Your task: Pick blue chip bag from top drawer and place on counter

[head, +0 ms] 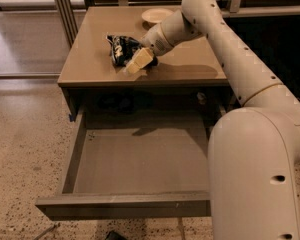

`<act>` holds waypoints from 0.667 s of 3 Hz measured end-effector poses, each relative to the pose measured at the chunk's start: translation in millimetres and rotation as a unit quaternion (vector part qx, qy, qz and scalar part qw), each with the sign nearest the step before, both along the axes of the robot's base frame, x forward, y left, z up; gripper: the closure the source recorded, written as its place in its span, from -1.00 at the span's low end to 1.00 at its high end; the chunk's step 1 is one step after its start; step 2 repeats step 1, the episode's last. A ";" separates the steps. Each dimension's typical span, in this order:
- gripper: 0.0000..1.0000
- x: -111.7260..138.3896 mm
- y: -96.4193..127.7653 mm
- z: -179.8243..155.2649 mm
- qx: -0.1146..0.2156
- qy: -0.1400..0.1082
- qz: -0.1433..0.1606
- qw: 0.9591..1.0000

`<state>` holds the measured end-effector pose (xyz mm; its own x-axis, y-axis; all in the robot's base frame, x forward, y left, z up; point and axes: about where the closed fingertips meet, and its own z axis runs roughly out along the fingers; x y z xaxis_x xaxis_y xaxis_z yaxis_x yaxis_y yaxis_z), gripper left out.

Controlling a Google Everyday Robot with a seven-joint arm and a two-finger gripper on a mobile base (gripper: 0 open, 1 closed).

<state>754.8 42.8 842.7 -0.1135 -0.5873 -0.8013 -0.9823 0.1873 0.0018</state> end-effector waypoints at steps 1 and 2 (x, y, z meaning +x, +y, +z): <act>-1.00 0.0 0.0 0.0 0.000 0.000 0.000 1.000; -1.00 0.0 0.0 0.0 0.000 0.000 0.000 1.000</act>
Offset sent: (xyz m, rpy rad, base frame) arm 0.0000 0.0000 0.0000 0.0000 0.0000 0.0000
